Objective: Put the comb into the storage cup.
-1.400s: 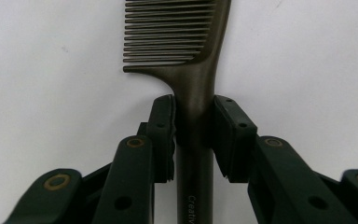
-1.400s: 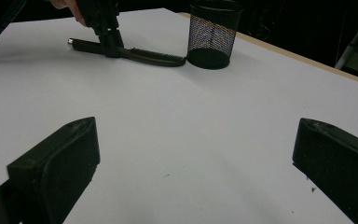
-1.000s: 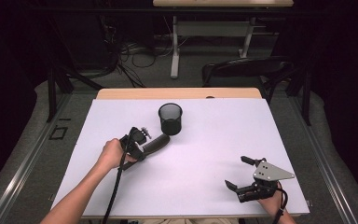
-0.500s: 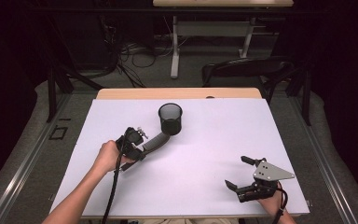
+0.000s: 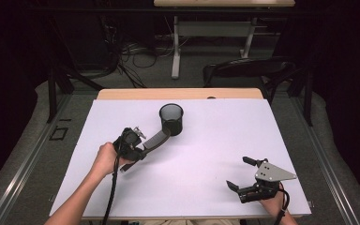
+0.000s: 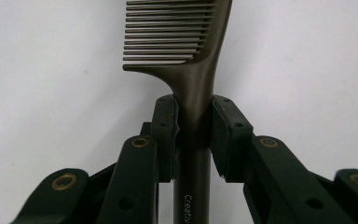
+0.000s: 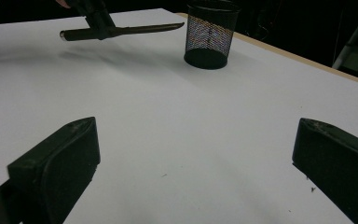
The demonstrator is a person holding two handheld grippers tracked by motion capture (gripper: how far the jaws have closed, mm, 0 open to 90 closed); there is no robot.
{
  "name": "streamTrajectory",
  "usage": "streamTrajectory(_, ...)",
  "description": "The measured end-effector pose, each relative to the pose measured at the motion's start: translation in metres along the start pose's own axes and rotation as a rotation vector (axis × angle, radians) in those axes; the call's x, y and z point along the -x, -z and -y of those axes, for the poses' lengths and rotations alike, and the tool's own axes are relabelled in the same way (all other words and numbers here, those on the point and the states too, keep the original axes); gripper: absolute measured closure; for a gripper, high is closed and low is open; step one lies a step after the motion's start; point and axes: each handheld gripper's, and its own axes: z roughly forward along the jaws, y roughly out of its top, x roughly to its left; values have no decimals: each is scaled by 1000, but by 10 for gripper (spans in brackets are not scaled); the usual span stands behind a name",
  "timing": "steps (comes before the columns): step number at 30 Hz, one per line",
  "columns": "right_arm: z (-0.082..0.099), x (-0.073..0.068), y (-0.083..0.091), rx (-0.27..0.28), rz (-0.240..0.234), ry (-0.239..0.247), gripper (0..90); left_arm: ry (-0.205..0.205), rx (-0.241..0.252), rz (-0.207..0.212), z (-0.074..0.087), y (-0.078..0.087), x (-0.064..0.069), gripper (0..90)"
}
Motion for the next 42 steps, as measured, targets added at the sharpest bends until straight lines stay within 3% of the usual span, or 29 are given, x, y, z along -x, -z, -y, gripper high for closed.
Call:
streamTrajectory(24,1,1,-1,-5,5,-5,2,14,148,-6,13,8,1,727)
streamTrajectory(36,1,1,-1,-4,4,-9,2,-1,199,-20,13,12,2,727)
streamTrajectory(42,1,1,-1,-4,2,-5,2,8,248,-33,10,12,1,727)
